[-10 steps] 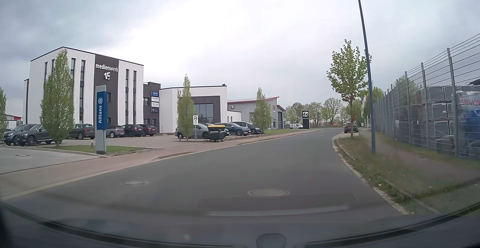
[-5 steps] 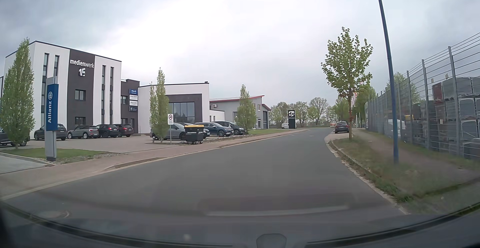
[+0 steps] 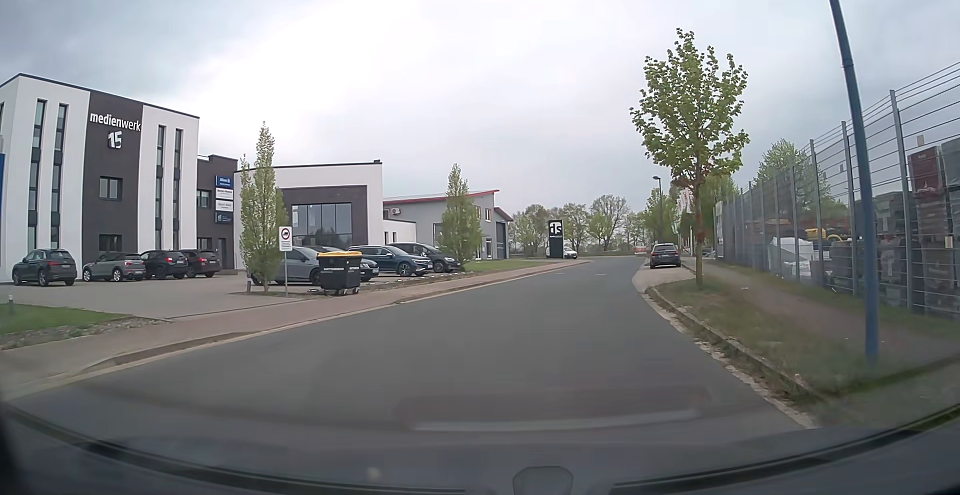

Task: Follow the waypoints while adhering to traffic rules and regulations

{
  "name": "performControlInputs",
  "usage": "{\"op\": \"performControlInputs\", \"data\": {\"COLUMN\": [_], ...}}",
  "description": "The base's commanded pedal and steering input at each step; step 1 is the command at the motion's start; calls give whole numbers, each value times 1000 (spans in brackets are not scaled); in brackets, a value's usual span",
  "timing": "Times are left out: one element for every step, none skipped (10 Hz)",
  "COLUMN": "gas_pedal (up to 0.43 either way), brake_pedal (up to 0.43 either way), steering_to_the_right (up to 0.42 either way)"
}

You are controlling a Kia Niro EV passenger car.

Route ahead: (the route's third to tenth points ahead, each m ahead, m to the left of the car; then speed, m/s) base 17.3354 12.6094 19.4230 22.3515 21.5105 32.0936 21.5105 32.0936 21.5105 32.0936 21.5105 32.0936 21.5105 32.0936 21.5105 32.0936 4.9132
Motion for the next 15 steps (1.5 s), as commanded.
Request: {"op": "performControlInputs", "data": {"gas_pedal": [0, 0, 0, 0, 0, 0, 0, 0, 0, 0, 0, 0, 0, 0, 0], "brake_pedal": [73, 73, 73, 73, 73, 73, 73, 6, 0, 0, 0, 0, 0, 0, 0], "steering_to_the_right": [74, 74, 74, 73, 72, 70, 70, 69, 61, 49, 37, 28, 19, 6, -16]}}
